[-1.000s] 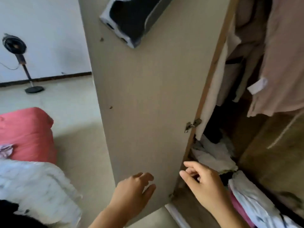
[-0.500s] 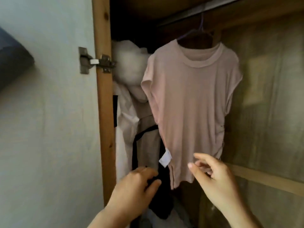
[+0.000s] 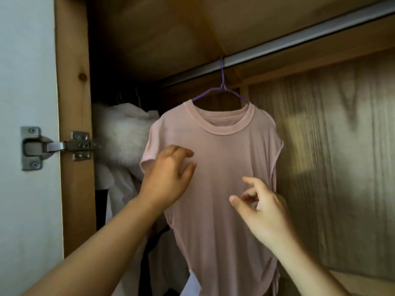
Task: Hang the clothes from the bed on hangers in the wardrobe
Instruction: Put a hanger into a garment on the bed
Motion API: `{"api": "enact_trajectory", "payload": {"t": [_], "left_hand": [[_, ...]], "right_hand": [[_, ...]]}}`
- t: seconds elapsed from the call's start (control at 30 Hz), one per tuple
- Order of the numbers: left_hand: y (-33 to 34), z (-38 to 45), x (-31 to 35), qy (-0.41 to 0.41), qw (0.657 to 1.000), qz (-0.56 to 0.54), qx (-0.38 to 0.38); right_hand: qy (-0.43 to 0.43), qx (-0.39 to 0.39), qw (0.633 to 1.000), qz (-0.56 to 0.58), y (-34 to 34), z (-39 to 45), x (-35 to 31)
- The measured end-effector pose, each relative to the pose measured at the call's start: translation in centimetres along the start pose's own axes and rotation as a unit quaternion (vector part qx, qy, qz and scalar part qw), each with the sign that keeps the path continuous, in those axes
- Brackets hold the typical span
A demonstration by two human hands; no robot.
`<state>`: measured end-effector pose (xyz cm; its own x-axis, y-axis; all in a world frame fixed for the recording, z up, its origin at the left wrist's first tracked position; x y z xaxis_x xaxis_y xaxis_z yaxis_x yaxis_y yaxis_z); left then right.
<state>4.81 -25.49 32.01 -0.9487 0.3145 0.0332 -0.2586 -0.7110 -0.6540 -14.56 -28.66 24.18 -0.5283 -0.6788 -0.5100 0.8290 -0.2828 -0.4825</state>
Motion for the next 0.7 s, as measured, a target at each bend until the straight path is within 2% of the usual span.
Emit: {"api": "enact_trajectory", "payload": {"t": [0.07,0.17,0.2,0.3,0.37,0.57,0.7], "left_hand": [[-1.6,3.1,-0.4,0.035,0.997,0.049,0.056],[-3.6,6.6,-0.5,0.058,0.973,0.155,0.161],[-3.8,7.7,-0.5,0.041,0.971,0.178,0.151],[-3.4,11.6,-1.1,-0.078,0.977,0.193,0.04],[-3.0,13.6,-1.2,-0.12,0.974,0.192,-0.004],[-1.9,17.5,-1.0,-0.127,0.966,0.224,-0.027],[-2.1,18.3,-1.1,-0.106,0.97,0.22,0.013]], "right_hand": [[-0.009,0.022,1.0,-0.006,-0.1,2.2,-0.6],[-0.026,0.049,0.998,-0.03,-0.5,5.5,-1.2],[-0.033,0.055,0.997,-0.036,-0.6,6.2,-1.3],[-0.051,0.067,0.995,-0.057,-1.0,8.4,-1.5],[-0.058,0.072,0.994,-0.066,-1.4,9.4,-1.4],[-0.046,0.083,0.993,-0.076,-2.5,10.6,0.4],[-0.043,0.102,0.99,-0.088,-3.6,10.9,1.5]]}}
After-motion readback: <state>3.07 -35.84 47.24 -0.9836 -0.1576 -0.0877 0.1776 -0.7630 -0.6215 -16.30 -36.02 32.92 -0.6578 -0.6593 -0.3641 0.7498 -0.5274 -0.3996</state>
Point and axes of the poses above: each hand's wrist, its own z-axis towards the middle knuckle, its own y-axis out of the palm, x = y × z, the point moved 5 cm from there along z, towards the middle knuckle, and after that the axes turned 14 degrees about -x, right-handed, at the moved point
